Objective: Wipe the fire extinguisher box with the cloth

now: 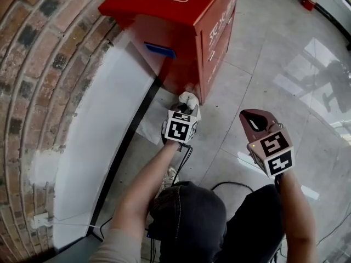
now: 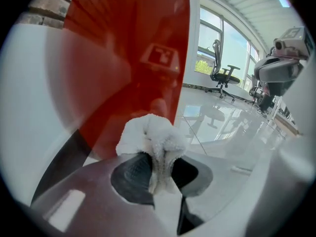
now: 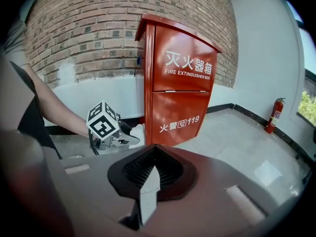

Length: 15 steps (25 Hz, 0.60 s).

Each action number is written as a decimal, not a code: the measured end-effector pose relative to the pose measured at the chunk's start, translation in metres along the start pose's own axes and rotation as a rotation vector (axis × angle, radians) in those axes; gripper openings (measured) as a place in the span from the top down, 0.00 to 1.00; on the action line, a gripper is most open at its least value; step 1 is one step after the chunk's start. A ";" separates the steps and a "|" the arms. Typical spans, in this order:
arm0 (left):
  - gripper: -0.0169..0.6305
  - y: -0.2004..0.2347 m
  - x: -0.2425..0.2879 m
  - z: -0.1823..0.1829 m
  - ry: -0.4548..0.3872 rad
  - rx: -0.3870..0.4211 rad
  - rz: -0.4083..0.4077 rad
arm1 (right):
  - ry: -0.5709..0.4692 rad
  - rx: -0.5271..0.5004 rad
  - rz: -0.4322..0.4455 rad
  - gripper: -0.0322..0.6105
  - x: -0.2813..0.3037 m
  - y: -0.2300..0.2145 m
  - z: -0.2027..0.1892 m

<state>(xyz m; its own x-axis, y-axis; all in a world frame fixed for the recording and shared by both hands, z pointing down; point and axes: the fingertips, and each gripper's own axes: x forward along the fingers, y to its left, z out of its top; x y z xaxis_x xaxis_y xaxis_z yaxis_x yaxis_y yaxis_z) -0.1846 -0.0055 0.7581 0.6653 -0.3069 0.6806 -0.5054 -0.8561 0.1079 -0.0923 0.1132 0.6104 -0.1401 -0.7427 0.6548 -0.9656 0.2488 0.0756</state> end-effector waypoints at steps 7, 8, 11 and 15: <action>0.85 -0.047 -0.007 0.013 -0.011 0.074 -0.082 | -0.026 0.017 -0.030 0.91 -0.030 -0.010 -0.012; 0.85 -0.057 -0.010 0.018 -0.021 0.097 -0.103 | -0.031 0.020 -0.032 0.91 -0.035 -0.012 -0.013; 0.85 -0.092 -0.024 0.038 -0.050 0.184 -0.173 | -0.054 0.038 -0.027 0.91 -0.047 -0.018 -0.016; 0.85 -0.129 -0.058 0.074 -0.099 0.293 -0.254 | -0.107 0.059 0.020 0.91 -0.056 -0.021 -0.015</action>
<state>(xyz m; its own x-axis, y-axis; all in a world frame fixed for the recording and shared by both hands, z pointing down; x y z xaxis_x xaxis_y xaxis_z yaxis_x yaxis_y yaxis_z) -0.1171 0.0923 0.6508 0.8057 -0.0963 0.5845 -0.1495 -0.9878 0.0433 -0.0610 0.1589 0.5832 -0.1794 -0.8006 0.5717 -0.9730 0.2301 0.0169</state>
